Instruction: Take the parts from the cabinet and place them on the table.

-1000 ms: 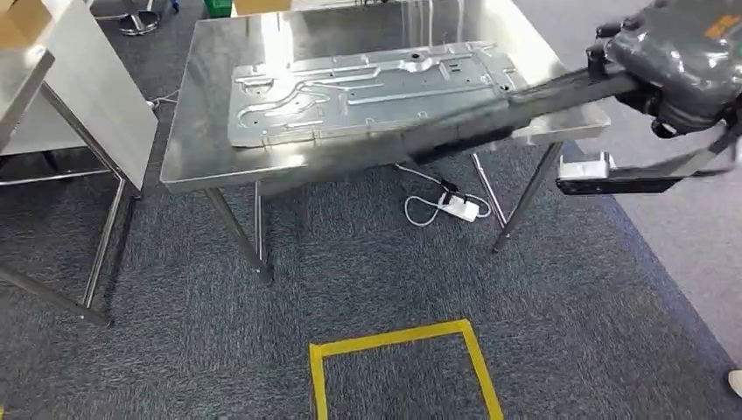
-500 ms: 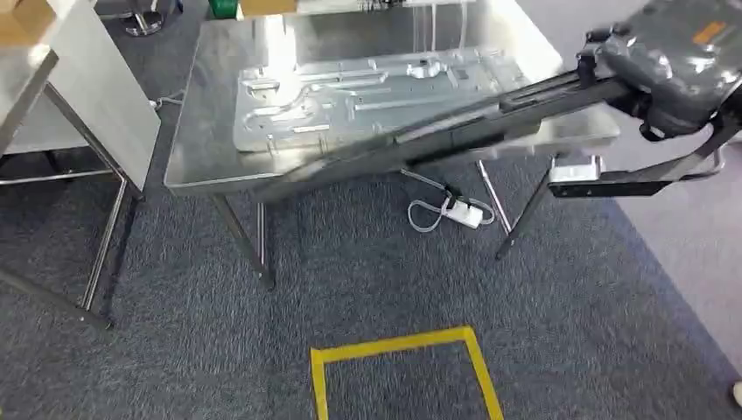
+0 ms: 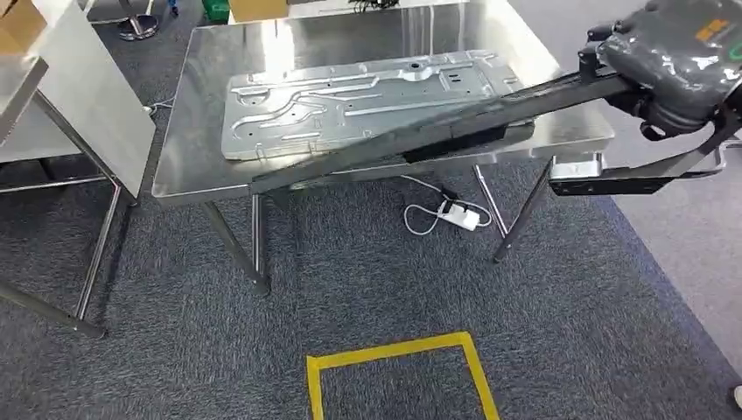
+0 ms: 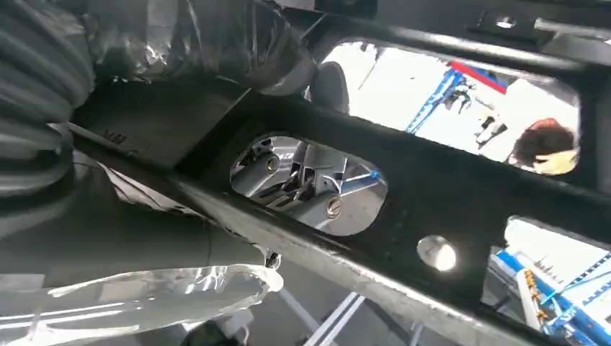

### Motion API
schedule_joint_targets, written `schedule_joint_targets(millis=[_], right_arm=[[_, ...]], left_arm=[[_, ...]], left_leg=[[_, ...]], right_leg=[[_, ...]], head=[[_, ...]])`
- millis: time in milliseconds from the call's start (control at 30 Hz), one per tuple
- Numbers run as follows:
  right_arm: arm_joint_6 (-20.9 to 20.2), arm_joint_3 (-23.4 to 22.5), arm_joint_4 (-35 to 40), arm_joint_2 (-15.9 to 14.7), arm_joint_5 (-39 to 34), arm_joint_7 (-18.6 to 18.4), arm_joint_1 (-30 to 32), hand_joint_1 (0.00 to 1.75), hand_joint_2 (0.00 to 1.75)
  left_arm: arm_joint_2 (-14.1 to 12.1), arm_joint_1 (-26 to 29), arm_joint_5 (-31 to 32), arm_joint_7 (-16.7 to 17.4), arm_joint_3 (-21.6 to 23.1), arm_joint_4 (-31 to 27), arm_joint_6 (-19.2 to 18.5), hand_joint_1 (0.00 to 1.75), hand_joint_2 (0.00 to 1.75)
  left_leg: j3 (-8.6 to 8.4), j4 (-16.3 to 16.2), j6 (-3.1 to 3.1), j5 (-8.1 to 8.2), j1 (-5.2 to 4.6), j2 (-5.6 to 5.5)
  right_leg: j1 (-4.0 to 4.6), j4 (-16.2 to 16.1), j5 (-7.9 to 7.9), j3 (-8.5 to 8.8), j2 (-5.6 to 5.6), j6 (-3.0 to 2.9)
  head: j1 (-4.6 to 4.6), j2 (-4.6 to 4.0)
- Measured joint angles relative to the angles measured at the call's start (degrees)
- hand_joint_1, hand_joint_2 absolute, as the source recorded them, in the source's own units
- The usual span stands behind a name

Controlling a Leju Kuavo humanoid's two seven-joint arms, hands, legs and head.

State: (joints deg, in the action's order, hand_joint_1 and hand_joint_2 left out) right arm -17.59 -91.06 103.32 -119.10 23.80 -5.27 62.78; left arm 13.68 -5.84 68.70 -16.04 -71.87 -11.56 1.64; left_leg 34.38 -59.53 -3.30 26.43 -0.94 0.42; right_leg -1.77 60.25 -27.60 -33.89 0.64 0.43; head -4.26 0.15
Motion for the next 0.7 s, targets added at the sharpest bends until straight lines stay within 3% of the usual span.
schedule_joint_targets(millis=[67,133,167,233,267,300,367,433,467,500,567,600,667,700], right_arm=[[-0.1,0.0,-0.1,0.1,0.0,0.0,0.5,1.75,1.75],[-0.1,-0.1,-0.4,0.2,0.0,0.0,0.5,1.75,1.75],[-0.1,-0.2,-0.4,0.2,0.0,0.0,0.4,1.75,1.75],[-0.1,-0.4,-0.4,0.2,-0.1,0.1,0.5,1.75,1.75],[-0.1,-0.4,-0.5,0.2,-0.1,0.1,0.6,1.75,1.75],[-0.1,-0.4,-0.6,0.2,-0.1,0.1,0.7,1.75,1.75],[-0.1,-0.4,-0.8,0.2,-0.1,0.2,0.7,1.75,1.75],[-0.1,-0.5,-0.8,0.2,-0.2,0.3,0.8,1.75,1.75],[-0.1,-0.3,-1.0,0.4,-0.2,0.3,0.8,1.75,1.75],[-0.1,-0.3,-1.1,0.2,-0.2,0.3,0.8,1.75,1.75],[0.0,-0.5,-1.3,0.2,-0.3,0.3,1.0,1.75,1.75],[0.0,-0.5,-1.4,0.2,-0.3,0.3,1.0,1.75,1.75],[0.0,-0.7,-1.5,0.0,-0.4,0.3,1.0,1.75,1.75],[0.0,-0.7,-1.5,0.0,-0.5,0.3,1.0,1.75,1.75]], left_arm=[[0.0,0.0,0.0,0.0,0.0,0.0,0.0,0.00,1.75],[0.1,0.3,0.1,0.1,0.0,0.0,0.1,0.00,1.75],[0.1,0.4,0.1,0.1,-0.1,0.0,0.1,0.00,1.75],[0.2,0.3,0.1,0.2,-0.1,0.0,0.2,0.00,1.75],[0.2,0.3,0.1,0.2,-0.1,0.0,0.3,0.00,1.75],[0.2,0.3,0.1,0.3,-0.1,0.0,0.3,0.00,1.75],[0.3,0.5,0.2,0.4,-0.1,0.0,0.3,0.00,1.75],[0.4,0.6,0.2,0.5,-0.1,0.0,0.4,0.00,1.75],[0.4,0.5,0.2,0.5,-0.1,0.0,0.5,0.00,1.75],[0.4,0.3,0.2,0.5,-0.1,0.0,0.5,0.00,1.75],[0.4,0.2,0.2,0.7,-0.1,0.0,0.7,0.00,1.75],[0.4,0.2,0.2,0.9,-0.1,0.0,0.7,0.00,1.75],[0.4,0.1,0.3,1.0,-0.1,0.0,0.9,0.00,1.75],[0.4,0.1,0.3,1.1,-0.1,0.0,0.9,0.00,1.75]], left_leg=[[-0.82,1.9,-0.52,-0.06,-0.08,-0.08],[-3.43,3.6,-0.61,-0.41,0.22,-0.13],[-3.90,3.7,-0.81,-0.27,0.24,-0.10],[-4.47,3.7,-0.86,0.37,0.25,-0.08],[-4.79,3.6,-0.81,0.79,0.25,-0.10],[-5.32,3.5,-0.70,1.26,0.31,-0.15],[-6.90,3.4,-0.20,2.51,0.65,-0.27],[-7.87,2.9,0.85,4.31,0.91,-0.40],[-8.66,2.2,1.28,5.08,0.85,-0.38],[-8.09,2.4,1.65,5.50,0.64,-0.39],[-8.57,2.2,1.83,5.37,0.64,-0.27],[-7.79,0.9,2.05,4.76,0.70,-0.28],[-3.00,-7.4,2.83,2.69,0.94,-0.26],[-0.12,-11.3,3.16,3.58,1.07,-0.26]], right_leg=[[0.06,0.6,1.69,0.59,-0.23,0.85],[-0.16,1.8,0.86,0.61,-0.51,1.03],[-0.13,4.0,-0.49,-0.54,-0.48,1.15],[-0.09,11.6,-3.89,-5.38,-0.47,1.66],[-0.13,14.6,-4.85,-7.70,-0.48,1.79],[-0.23,15.3,-4.43,-8.88,-0.51,1.89],[-0.57,9.9,-0.45,-7.78,-0.57,2.30],[-1.12,0.7,5.62,-4.72,-0.75,3.00],[-0.68,0.4,4.08,-5.16,-0.85,2.60],[-0.42,0.6,4.27,-4.74,-0.56,1.35],[-0.39,0.6,4.40,-4.96,-0.31,0.46],[-0.56,0.6,4.11,-4.50,-0.17,0.03],[-0.58,0.1,3.37,-3.23,-0.28,-0.59],[-0.55,-0.2,2.96,-2.67,-0.26,-0.73]], head=[[-0.02,0.00],[0.09,0.00],[0.07,0.00],[0.07,0.00],[0.11,0.00],[0.11,0.00],[0.11,0.00],[0.13,-0.02],[0.20,0.00],[0.02,0.00],[-0.07,0.00],[0.04,0.00],[-0.04,0.00],[0.02,0.00]])
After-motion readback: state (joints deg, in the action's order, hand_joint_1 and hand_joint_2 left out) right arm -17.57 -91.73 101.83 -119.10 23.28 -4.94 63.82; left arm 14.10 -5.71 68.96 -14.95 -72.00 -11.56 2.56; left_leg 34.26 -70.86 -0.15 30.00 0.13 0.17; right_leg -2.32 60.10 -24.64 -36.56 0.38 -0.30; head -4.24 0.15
